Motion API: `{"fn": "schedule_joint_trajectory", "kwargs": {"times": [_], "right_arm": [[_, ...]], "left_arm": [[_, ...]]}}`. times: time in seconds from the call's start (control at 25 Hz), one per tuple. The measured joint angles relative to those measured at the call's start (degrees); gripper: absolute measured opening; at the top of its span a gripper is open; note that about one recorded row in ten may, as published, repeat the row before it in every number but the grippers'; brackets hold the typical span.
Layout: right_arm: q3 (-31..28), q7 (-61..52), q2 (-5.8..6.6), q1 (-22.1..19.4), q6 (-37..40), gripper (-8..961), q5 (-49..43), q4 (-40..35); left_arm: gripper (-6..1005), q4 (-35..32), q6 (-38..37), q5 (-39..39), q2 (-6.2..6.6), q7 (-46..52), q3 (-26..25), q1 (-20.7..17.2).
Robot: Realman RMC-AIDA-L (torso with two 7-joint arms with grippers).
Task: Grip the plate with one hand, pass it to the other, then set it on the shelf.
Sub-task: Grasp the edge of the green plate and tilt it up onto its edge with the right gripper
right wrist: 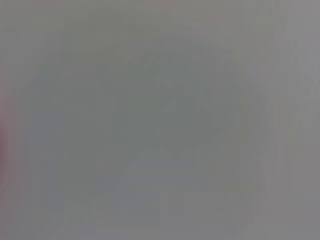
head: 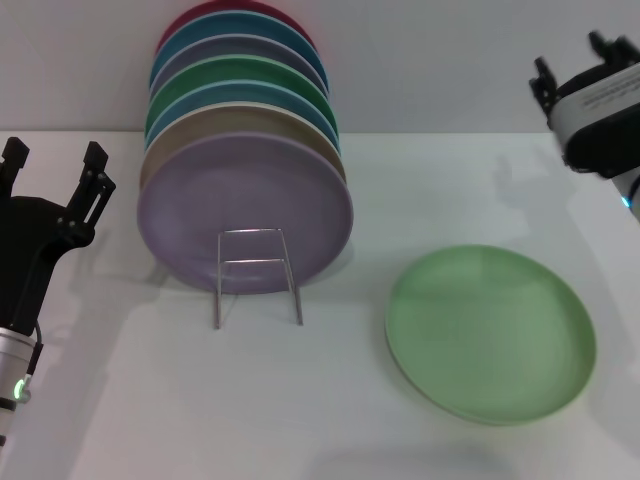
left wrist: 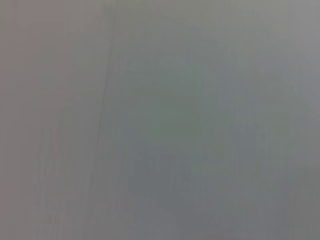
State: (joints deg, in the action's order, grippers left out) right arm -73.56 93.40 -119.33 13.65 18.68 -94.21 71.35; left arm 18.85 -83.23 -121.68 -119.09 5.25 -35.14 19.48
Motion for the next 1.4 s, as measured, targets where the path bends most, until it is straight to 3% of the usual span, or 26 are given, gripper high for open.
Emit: {"fn": "schedule_joint_trajectory", "kwargs": {"times": [0.04, 0.08, 0.16, 0.2, 0.24, 0.36, 0.48, 0.6, 0.64, 0.68, 0.8, 0.84, 0.88, 1.0, 1.04, 1.08, 1.24, 1.4], "right_arm": [[3.7, -2.9, 0.07, 0.4, 8.1, 586, -6.1, -1.3], [3.7, -2.9, 0.07, 0.4, 8.1, 586, -6.1, -1.3], [7.2, -10.3, 0.16, 0.9, 18.0, 587, -15.4, -4.6], [9.3, -20.3, 0.2, 1.1, 25.5, 587, -24.3, -8.0], [9.8, -26.7, 0.22, 0.9, 28.0, 587, -28.2, -9.4], [9.4, -35.6, 0.29, 0.2, 29.4, 585, -32.6, -10.6], [7.4, -42.3, 0.38, -1.0, 24.5, 584, -33.9, -9.7], [3.3, -46.1, 0.28, -2.8, 13.7, 583, -33.7, -5.7], [0.4, -47.7, 0.26, -3.4, 6.1, 583, -33.1, -2.7], [0.4, -47.7, 0.26, -3.4, 6.1, 582, -33.1, -2.7], [-4.5, -48.4, 0.23, -4.0, -7.7, 582, -31.9, 1.7], [-8.1, -48.7, 0.19, -4.1, -17.1, 583, -31.7, 4.4], [-8.1, -48.7, 0.19, -4.1, -17.1, 583, -31.7, 4.4], [-13.5, -50.1, 0.23, -3.1, -31.3, 584, -32.0, 6.3], [-17.3, -51.1, 0.34, -1.9, -40.1, 584, -32.3, 6.4], [-17.3, -51.1, 0.34, -1.9, -40.1, 584, -32.3, 6.4], [-25.2, -53.4, 0.42, 0.5, -55.5, 583, -35.1, 6.8], [-29.2, -55.6, 0.5, 1.5, -64.0, 584, -39.0, 8.6]], "left_arm": [[845, 0.0, 0.0, 0.0, -0.01, 0.0, -0.1, 0.0], [845, 0.0, 0.0, 0.0, -0.01, 0.0, -0.1, 0.0], [845, -0.4, 0.1, 0.0, 0.0, 0.2, -0.1, 0.0], [844, -0.4, 0.1, 0.0, 0.0, 0.3, -0.1, 0.0], [844, -0.5, 0.2, 0.0, 0.04, 0.4, -0.1, -0.1], [843, -0.4, 0.2, 0.0, 0.06, 0.4, -0.1, -0.3], [843, 0.0, 0.0, -0.1, 0.08, 0.5, 0.0, -0.6], [842, 0.3, -0.1, -0.2, 0.09, 0.5, 0.2, -0.7], [842, 0.4, -0.1, -0.3, 0.06, 0.5, 0.3, -0.8], [842, 0.4, -0.1, -0.3, 0.06, 0.5, 0.3, -0.8], [841, 1.3, 0.0, -0.3, 0.03, 0.5, 0.6, -0.8], [841, 1.8, 0.0, -0.4, 0.02, 0.5, 1.0, -0.8], [841, 1.8, 0.0, -0.4, 0.02, 0.5, 1.0, -0.8], [840, 2.4, -0.2, -0.4, 0.0, 0.5, 1.2, -0.9], [840, 2.8, -0.2, -0.4, -0.01, 0.6, 1.2, -0.9], [839, 2.8, -0.2, -0.4, -0.01, 0.6, 1.2, -0.9], [839, 3.4, -0.2, -0.4, 0.0, 0.6, 1.6, -0.7], [838, 3.7, -0.2, -0.4, -0.01, 0.6, 1.8, -0.5]]}}
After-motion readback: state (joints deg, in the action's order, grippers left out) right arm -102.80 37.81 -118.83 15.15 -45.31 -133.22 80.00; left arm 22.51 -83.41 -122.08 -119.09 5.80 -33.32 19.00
